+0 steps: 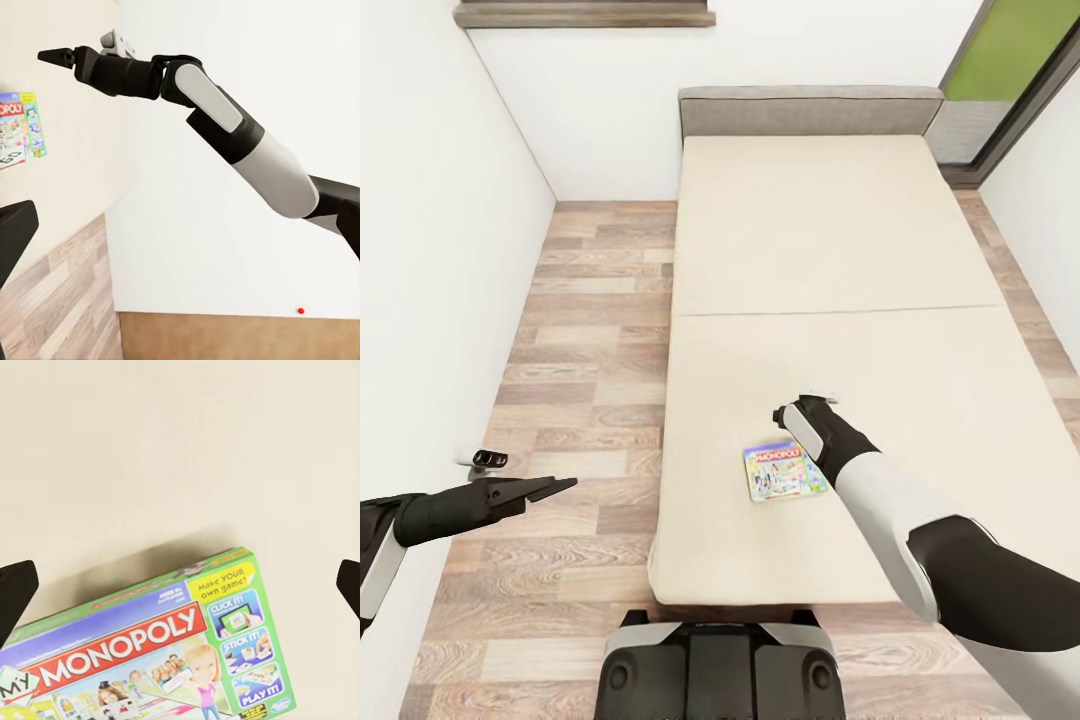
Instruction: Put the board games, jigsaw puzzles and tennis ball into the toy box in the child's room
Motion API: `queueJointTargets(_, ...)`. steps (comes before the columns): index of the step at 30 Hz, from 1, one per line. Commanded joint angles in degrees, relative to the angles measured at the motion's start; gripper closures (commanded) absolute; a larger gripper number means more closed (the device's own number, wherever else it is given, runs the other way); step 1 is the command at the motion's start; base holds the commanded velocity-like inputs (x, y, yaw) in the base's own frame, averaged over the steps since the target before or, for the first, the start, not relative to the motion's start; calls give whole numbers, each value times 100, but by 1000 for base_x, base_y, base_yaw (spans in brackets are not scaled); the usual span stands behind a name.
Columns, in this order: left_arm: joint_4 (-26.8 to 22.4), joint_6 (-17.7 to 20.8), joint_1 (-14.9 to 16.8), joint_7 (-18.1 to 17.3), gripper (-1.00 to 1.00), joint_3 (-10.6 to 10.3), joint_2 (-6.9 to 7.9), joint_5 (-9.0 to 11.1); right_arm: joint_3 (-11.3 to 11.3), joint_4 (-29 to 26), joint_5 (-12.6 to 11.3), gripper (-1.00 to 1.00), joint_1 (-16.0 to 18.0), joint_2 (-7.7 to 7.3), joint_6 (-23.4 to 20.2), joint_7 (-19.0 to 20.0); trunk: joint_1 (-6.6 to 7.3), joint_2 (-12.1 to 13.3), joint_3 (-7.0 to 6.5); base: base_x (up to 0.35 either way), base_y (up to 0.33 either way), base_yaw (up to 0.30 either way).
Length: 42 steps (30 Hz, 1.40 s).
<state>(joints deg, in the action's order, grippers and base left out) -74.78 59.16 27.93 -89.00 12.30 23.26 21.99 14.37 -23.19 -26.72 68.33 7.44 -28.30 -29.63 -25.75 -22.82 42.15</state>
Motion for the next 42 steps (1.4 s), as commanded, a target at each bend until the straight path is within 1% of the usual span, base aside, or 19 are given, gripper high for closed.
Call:
queueJointTargets(1,-2,61,2,-20,-100,-1,2,-1,50,-8,-52,-100,4,-5,-26,-41,-3,-9,17,0,0,0)
queueJointTargets(42,-2,52,2,-10,-100,-4,-5,-9,49,-10,-41,-100,9,-11,-20,-25,-3,-9,404,0,0,0)
